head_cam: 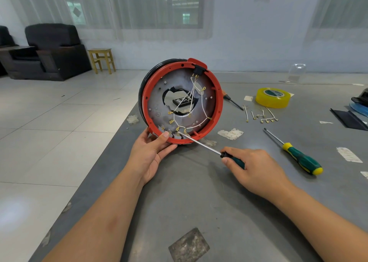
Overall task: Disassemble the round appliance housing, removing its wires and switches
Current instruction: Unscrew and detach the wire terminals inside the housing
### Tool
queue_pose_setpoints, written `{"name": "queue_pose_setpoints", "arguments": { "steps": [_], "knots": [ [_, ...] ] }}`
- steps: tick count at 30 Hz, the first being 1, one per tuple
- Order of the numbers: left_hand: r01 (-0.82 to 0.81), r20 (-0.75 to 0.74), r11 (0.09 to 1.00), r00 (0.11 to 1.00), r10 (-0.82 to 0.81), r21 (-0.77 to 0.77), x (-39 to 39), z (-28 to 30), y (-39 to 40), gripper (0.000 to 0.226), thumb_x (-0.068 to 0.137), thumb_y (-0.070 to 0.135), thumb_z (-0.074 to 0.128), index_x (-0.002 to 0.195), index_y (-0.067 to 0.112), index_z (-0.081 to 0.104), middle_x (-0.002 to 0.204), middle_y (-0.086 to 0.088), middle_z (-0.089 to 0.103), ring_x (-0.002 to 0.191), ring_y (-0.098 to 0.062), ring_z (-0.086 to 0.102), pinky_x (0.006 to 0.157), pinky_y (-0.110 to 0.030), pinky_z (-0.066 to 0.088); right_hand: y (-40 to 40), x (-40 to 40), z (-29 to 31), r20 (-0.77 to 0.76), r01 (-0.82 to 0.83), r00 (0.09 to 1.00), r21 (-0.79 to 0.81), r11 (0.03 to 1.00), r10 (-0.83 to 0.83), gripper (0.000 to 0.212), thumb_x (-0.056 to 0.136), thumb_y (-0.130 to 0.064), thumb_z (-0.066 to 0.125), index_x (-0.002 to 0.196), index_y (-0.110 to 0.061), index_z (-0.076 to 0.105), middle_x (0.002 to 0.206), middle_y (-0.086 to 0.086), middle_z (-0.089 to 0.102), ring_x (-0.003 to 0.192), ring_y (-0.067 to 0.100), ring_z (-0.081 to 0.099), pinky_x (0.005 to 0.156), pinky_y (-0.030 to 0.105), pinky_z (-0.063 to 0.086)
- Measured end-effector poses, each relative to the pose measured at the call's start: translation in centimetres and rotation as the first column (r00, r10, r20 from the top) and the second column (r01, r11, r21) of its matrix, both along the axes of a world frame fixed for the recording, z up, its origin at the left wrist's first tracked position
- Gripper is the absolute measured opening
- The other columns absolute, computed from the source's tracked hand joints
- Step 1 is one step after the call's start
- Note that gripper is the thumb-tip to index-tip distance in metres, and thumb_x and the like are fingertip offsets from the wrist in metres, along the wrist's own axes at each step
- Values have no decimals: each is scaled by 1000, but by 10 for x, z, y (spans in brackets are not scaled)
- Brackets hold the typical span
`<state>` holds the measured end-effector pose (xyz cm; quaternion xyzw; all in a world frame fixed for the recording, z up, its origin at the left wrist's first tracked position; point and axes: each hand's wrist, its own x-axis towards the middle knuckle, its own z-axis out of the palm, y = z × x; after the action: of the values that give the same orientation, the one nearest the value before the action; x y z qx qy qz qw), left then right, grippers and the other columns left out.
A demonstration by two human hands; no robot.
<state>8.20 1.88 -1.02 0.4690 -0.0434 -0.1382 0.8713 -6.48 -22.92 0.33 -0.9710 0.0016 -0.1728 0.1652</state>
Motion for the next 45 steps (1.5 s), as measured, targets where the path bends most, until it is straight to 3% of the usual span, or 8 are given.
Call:
{"name": "queue_pose_setpoints", "arguments": {
  "steps": [5, 9, 16, 28, 36, 40, 42, 45],
  "knots": [
    [1, -12, 1000, 1000, -1, 16, 0, 0, 0, 45, 95, 2, 71, 137, 5, 57, 136, -20, 69, 114, -38, 73, 84, -51, 65, -6, -5, 4, 19, -9, 1000, 42, 999, 8, 28, 96, -52, 50, 122, -41, 55, 97, -17, 73, 87, 11, 65, 72, 40, 57],
    [-7, -9, 999, 1000, 7, 33, 0, 1, 1, 46, 94, 6, 74, 137, 6, 58, 132, -15, 72, 113, -36, 74, 81, -54, 64, -10, -8, 6, 42, 4, 999, 79, 997, -7, 23, 95, -46, 57, 116, -40, 65, 98, -20, 73, 89, 9, 65, 76, 41, 57],
    [-10, 23, 997, 1000, 9, 75, 2, -1, 1, 40, 96, 18, 74, 134, 15, 63, 125, -8, 76, 112, -34, 75, 85, -58, 63, -12, -6, 5, 8, 65, 998, 82, 994, -66, 24, 96, -46, 56, 117, -40, 67, 101, -17, 73, 93, 12, 65, 79, 39, 56],
    [-88, 94, 976, 993, 70, 199, 1, 0, -10, 30, 108, 35, 57, 138, 30, 56, 127, 2, 74, 103, -35, 78, 84, -49, 65, -12, -1, 0, 2, 68, 998, 38, 997, -68, 30, 98, -48, 51, 123, -39, 64, 107, -14, 73, 98, 15, 66, 80, 39, 57],
    [-114, 62, 980, 992, 105, 164, 2, -2, -8, 35, 108, 30, 59, 141, 21, 54, 130, -9, 71, 102, -41, 77, 84, -48, 65, -9, 1, -2, 146, 61, 987, 79, 995, -72, 31, 88, -57, 64, 111, -38, 59, 85, -20, 63, 76, 20, 63, 66, 37, 54],
    [-123, 56, 980, 992, 115, 158, 1, -3, -10, 39, 107, 29, 60, 143, 19, 51, 126, -10, 73, 99, -40, 77, 84, -47, 65, -3, 12, -9, 138, 166, 967, 285, 944, -212, 28, 89, -58, 66, 99, -33, 59, 76, -14, 63, 72, 13, 59, 63, 30, 48],
    [-120, 57, 979, 992, 112, 167, 1, -3, -12, 42, 107, 30, 61, 145, 19, 50, 128, -11, 72, 99, -39, 78, 84, -47, 65, 7, 20, -11, 135, 175, 955, 465, 868, -265, 27, 89, -60, 63, 90, -34, 58, 72, -14, 63, 74, 3, 59, 57, 15, 40],
    [-116, 70, 974, 992, 104, 196, -2, -2, -13, 44, 106, 33, 62, 146, 19, 48, 128, -13, 72, 98, -38, 78, 84, -47, 65, 25, 31, -17, 107, 128, 955, 697, 706, -278, 32, 87, -64, 64, 84, -34, 54, 73, -6, 66, 61, 7, 60, 56, 19, 42]
  ]
}}
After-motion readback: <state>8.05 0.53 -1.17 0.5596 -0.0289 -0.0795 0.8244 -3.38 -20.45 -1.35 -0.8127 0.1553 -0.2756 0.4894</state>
